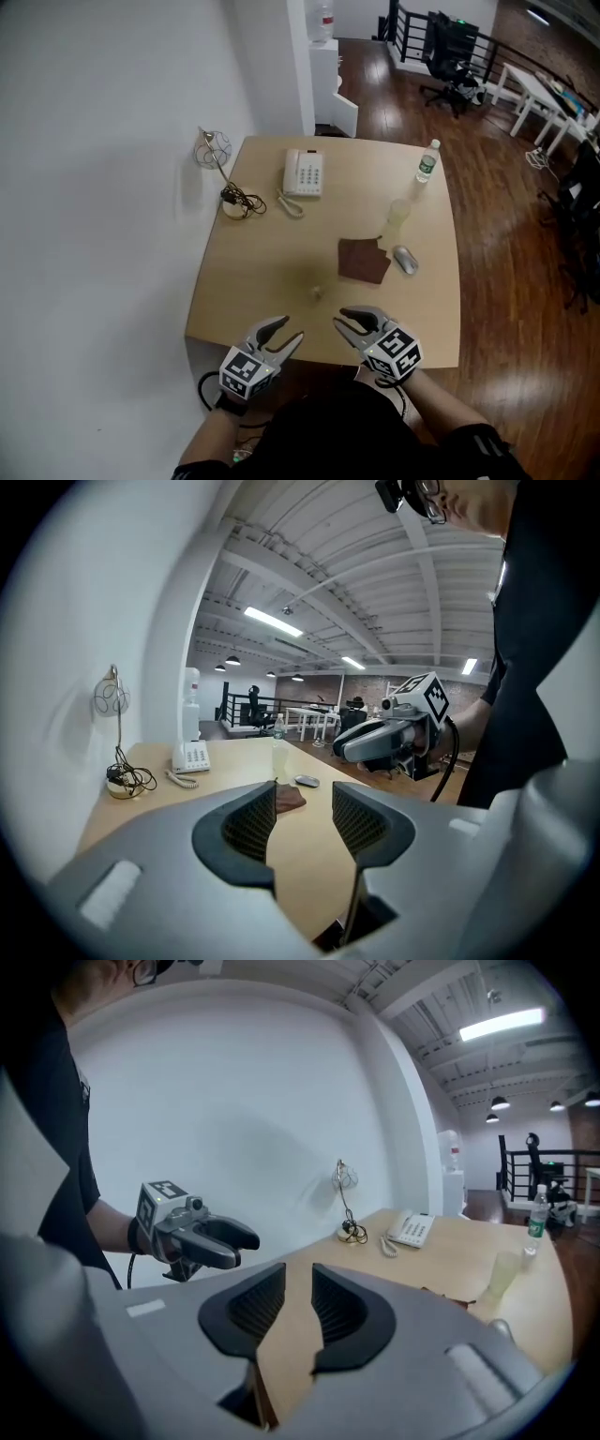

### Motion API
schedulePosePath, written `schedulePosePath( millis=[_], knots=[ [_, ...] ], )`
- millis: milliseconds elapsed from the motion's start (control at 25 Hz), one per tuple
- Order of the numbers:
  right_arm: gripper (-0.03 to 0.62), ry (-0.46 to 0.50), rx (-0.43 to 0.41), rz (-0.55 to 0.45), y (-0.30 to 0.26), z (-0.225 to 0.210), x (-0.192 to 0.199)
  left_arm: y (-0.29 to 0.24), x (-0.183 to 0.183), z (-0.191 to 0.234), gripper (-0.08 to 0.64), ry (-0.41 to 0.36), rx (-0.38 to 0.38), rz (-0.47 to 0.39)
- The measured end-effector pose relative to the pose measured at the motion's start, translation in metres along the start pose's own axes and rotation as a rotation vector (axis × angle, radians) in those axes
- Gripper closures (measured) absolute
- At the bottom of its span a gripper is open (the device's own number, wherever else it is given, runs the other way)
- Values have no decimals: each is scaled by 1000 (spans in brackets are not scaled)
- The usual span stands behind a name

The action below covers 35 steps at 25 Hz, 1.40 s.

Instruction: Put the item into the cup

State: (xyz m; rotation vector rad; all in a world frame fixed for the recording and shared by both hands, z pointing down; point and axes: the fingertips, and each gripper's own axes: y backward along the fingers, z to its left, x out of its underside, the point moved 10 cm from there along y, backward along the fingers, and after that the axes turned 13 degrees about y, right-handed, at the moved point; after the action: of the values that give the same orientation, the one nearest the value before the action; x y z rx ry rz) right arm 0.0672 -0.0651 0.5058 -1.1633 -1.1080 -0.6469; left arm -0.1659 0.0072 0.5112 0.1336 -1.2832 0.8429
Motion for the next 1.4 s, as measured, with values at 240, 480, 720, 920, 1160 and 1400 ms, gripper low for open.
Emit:
schedulePosePath(
  millis=[240,480,720,920,1160,1400],
  knots=[
    [483,80,-84,57,-25,-39,1,-35,-20,12,365,-12,-54,20],
    [474,102,-118,150,-60,-64,15,-54,-22,30,356,1,-77,50],
    [469,105,-143,294,-108,-79,45,-67,-10,57,354,16,-62,114],
    [469,163,-150,416,-148,-89,72,-80,4,78,354,13,-24,186],
    [469,155,-179,526,-184,-93,104,-87,9,95,354,25,9,206],
    [471,162,-213,601,-204,-91,122,-88,9,106,354,32,15,220]
  ],
)
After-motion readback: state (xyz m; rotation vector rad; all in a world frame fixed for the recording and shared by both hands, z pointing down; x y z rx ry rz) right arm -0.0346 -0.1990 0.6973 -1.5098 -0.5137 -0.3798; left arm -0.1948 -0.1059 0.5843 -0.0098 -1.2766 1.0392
